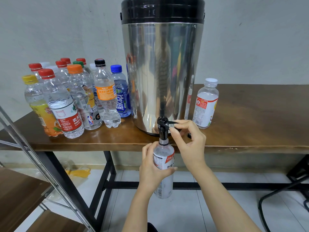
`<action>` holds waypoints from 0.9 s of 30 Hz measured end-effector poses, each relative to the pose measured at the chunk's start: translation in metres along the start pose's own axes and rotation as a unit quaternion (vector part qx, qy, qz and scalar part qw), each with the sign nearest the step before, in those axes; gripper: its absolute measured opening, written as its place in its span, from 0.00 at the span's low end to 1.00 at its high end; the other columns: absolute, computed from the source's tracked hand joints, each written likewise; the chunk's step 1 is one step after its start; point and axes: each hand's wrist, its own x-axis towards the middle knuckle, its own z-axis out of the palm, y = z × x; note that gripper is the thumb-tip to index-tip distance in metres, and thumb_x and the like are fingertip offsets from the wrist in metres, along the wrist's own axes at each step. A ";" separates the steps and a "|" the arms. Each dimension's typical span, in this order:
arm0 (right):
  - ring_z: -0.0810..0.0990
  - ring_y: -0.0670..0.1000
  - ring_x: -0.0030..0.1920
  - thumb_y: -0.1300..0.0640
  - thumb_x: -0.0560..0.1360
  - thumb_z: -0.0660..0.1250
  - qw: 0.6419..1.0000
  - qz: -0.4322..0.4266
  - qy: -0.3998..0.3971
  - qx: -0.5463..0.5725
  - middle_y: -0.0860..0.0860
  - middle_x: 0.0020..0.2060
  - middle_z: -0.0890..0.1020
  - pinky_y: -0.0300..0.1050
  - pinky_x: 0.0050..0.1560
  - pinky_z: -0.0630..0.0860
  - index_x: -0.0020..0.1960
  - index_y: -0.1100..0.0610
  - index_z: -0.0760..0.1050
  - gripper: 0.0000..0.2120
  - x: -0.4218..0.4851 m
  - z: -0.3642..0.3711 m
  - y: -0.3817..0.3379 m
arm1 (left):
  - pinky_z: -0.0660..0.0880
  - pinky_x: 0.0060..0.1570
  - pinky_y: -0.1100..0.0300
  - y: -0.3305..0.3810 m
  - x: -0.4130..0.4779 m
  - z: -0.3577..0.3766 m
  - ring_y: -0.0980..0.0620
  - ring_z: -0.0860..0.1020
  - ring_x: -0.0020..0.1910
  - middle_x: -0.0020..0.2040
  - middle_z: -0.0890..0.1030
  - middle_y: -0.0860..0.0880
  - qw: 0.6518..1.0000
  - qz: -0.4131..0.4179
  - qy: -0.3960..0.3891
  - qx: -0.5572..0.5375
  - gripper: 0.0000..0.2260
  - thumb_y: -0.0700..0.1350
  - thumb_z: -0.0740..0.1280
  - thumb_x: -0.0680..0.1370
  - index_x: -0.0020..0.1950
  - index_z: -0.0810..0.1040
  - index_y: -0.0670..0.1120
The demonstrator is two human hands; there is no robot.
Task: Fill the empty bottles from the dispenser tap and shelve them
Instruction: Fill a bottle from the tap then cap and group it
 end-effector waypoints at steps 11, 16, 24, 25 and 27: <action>0.80 0.48 0.49 0.50 0.74 0.69 1.000 0.005 -0.004 0.000 0.48 0.48 0.82 0.33 0.46 0.74 0.47 0.57 0.79 0.09 0.000 0.000 0.000 | 0.74 0.53 0.67 -0.001 0.000 0.001 0.65 0.70 0.62 0.63 0.65 0.62 1.000 0.000 0.000 0.002 0.40 0.61 0.78 0.57 0.62 0.60 0.74; 0.80 0.47 0.49 0.50 0.74 0.69 1.000 0.005 -0.004 0.001 0.45 0.48 0.82 0.33 0.46 0.73 0.47 0.54 0.79 0.07 0.000 -0.001 -0.001 | 0.75 0.53 0.65 0.000 0.000 0.000 0.65 0.70 0.62 0.63 0.65 0.63 1.000 0.002 0.000 -0.001 0.40 0.59 0.79 0.57 0.62 0.61 0.74; 0.80 0.48 0.49 0.51 0.74 0.69 1.000 0.002 -0.003 0.002 0.46 0.48 0.82 0.35 0.46 0.74 0.46 0.56 0.79 0.08 0.000 0.000 0.001 | 0.76 0.55 0.63 -0.001 0.000 0.001 0.62 0.71 0.63 0.64 0.65 0.61 1.000 0.001 0.001 -0.001 0.39 0.62 0.77 0.56 0.62 0.61 0.73; 0.80 0.48 0.49 0.51 0.74 0.69 1.000 0.002 -0.002 0.003 0.45 0.48 0.82 0.35 0.46 0.74 0.46 0.55 0.79 0.08 0.000 0.000 0.000 | 0.76 0.55 0.63 -0.001 0.000 0.001 0.63 0.71 0.62 0.64 0.65 0.61 1.000 0.000 0.001 0.000 0.39 0.62 0.77 0.56 0.62 0.61 0.73; 0.80 0.48 0.49 0.51 0.74 0.69 1.000 0.002 -0.002 0.004 0.46 0.47 0.82 0.35 0.46 0.74 0.46 0.55 0.79 0.07 0.000 0.000 0.000 | 0.76 0.55 0.64 -0.001 0.000 0.001 0.63 0.70 0.62 0.64 0.65 0.61 1.000 -0.001 0.000 0.001 0.39 0.61 0.78 0.57 0.62 0.61 0.73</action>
